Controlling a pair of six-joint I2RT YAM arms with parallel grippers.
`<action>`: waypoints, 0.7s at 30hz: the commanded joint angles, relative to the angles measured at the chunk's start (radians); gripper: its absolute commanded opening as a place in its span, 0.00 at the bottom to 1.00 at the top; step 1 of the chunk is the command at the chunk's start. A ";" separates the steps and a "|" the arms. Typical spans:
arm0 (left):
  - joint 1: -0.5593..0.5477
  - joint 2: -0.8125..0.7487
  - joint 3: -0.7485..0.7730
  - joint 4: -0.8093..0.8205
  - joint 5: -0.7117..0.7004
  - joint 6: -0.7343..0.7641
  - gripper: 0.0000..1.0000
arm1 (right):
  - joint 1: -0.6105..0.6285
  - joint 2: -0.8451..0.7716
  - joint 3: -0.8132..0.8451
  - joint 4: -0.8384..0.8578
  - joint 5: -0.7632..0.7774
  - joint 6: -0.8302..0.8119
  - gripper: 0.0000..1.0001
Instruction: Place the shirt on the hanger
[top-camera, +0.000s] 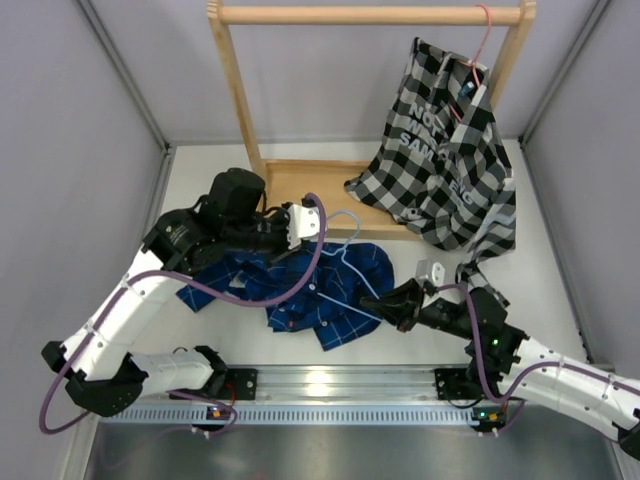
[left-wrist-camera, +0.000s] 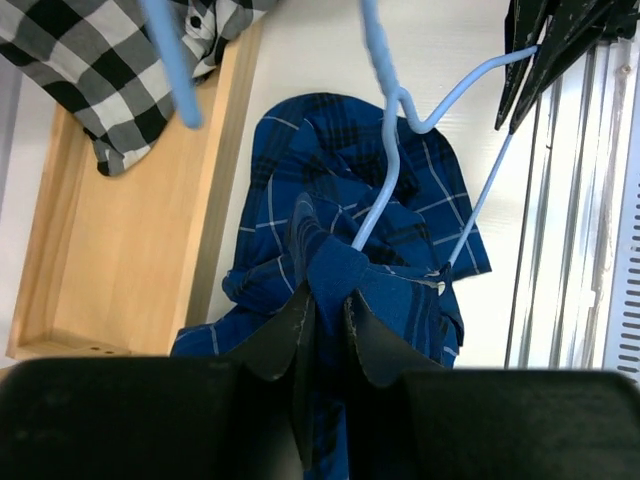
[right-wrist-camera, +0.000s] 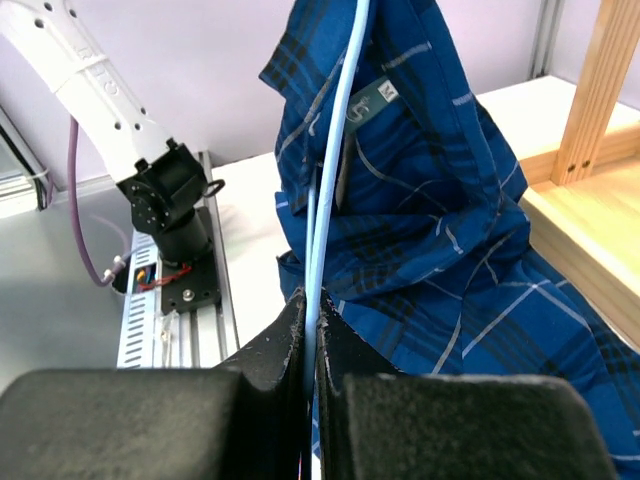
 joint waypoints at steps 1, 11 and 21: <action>-0.003 0.002 0.007 0.026 0.050 -0.003 0.08 | 0.005 -0.015 0.033 0.099 -0.057 -0.034 0.00; -0.003 -0.016 0.008 0.026 0.254 0.004 0.18 | 0.005 0.077 0.051 0.174 -0.106 -0.016 0.00; -0.003 0.001 -0.028 0.028 0.265 0.007 0.27 | 0.006 0.122 0.108 0.169 -0.131 -0.020 0.00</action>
